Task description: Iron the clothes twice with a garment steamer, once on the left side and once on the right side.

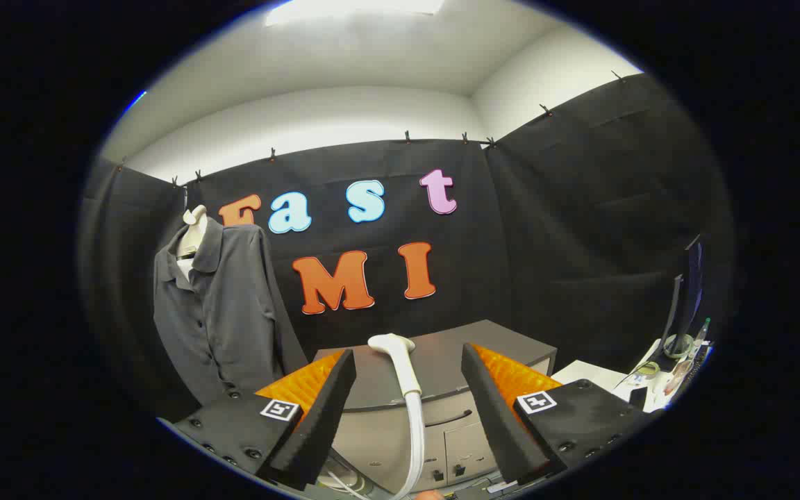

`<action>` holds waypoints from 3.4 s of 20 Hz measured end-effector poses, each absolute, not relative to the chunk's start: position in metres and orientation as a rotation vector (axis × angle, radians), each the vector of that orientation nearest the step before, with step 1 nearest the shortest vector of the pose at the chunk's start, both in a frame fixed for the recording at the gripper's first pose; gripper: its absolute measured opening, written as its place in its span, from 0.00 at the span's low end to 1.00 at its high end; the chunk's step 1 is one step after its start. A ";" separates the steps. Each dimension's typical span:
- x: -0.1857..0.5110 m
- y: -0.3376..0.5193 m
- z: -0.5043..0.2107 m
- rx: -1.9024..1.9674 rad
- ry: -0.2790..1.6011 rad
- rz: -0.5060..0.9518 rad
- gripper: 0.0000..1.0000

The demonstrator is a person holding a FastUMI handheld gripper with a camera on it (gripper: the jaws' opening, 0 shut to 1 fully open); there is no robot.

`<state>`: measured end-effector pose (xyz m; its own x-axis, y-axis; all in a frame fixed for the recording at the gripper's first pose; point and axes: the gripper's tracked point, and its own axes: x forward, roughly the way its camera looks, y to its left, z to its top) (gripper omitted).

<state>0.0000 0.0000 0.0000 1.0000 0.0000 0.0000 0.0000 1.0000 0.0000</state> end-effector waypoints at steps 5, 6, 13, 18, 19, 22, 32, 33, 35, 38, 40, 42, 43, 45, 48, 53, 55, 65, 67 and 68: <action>0.005 -0.032 0.012 -0.040 0.002 0.054 0.98; 0.005 -0.035 0.012 -0.046 0.006 0.070 0.98; 0.008 -0.054 0.011 -0.085 0.030 0.100 0.98; 0.011 -0.059 0.013 -0.067 0.026 0.063 0.98; 0.014 -0.061 0.014 -0.069 0.028 0.055 0.98; 0.021 -0.056 0.018 -0.068 0.037 0.051 0.98; 0.065 -0.037 0.012 -0.066 0.085 0.092 0.98; 0.074 -0.035 0.007 -0.066 0.102 0.096 0.98; 0.093 -0.031 -0.002 -0.059 0.136 0.103 0.98; 0.126 -0.020 -0.015 -0.028 0.189 0.125 0.98; 0.152 -0.015 -0.027 -0.015 0.227 0.130 0.98; 0.178 -0.015 -0.040 -0.022 0.282 0.115 0.98; 0.188 -0.012 -0.047 -0.013 0.309 0.116 0.99; 0.212 0.001 -0.055 -0.004 0.343 0.130 0.98; 0.252 0.001 -0.068 -0.053 0.381 0.119 0.98; 0.307 0.004 -0.112 -0.061 0.506 0.124 0.98; 0.317 0.002 -0.131 -0.039 0.563 0.126 0.99; 0.342 -0.018 -0.191 0.022 0.731 0.115 0.96; 0.343 -0.015 -0.197 0.029 0.755 0.126 0.91; 0.343 -0.013 -0.200 0.033 0.765 0.134 0.88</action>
